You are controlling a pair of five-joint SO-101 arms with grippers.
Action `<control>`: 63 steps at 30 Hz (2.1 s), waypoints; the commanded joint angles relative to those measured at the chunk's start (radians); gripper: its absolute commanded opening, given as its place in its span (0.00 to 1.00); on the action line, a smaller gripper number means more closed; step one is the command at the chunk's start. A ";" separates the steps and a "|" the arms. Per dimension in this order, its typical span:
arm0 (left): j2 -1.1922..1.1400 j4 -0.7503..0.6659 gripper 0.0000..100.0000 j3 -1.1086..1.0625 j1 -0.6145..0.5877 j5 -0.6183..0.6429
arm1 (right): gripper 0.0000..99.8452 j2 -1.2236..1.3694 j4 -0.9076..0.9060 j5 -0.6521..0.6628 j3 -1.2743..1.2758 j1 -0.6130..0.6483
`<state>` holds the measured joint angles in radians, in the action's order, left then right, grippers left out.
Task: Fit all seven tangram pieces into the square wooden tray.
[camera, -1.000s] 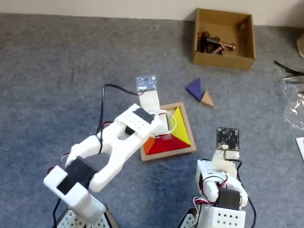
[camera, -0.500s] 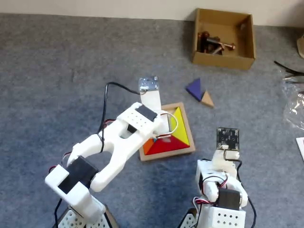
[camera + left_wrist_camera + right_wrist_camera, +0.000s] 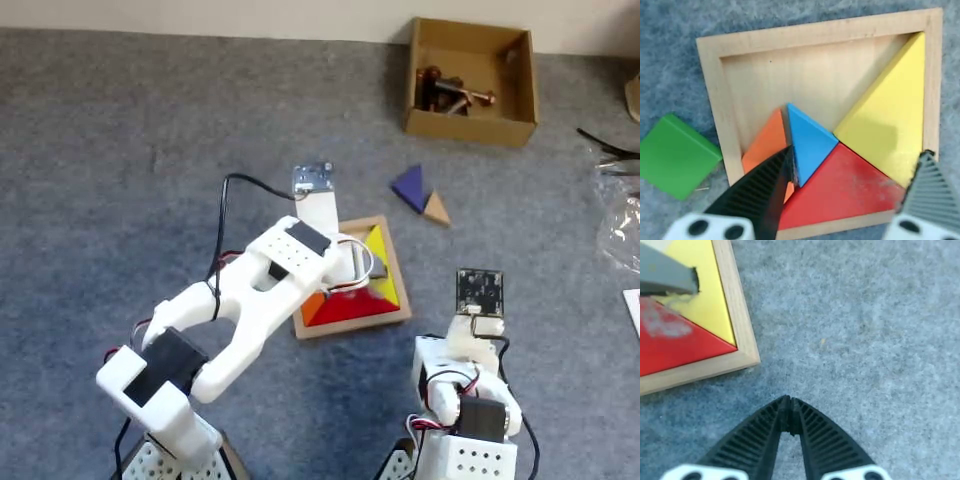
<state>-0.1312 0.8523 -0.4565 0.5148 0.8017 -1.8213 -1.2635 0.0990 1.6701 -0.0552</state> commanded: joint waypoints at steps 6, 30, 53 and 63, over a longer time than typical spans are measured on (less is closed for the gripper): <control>0.013 0.015 0.35 0.028 0.008 0.008 | 0.00 -0.015 0.016 -0.011 0.114 0.016; 0.015 0.018 0.35 0.056 -0.081 -0.115 | 0.00 -0.015 0.016 -0.011 0.114 0.016; 0.005 -0.011 0.12 0.128 -0.205 -0.359 | 0.00 -0.015 0.016 -0.011 0.114 0.016; 0.004 -0.146 0.02 0.117 -0.197 -0.445 | 0.00 -0.015 0.016 -0.011 0.114 0.016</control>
<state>-0.1343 0.7618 -0.3798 0.3214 0.3644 -1.8213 -1.2635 0.0990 1.6701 -0.0552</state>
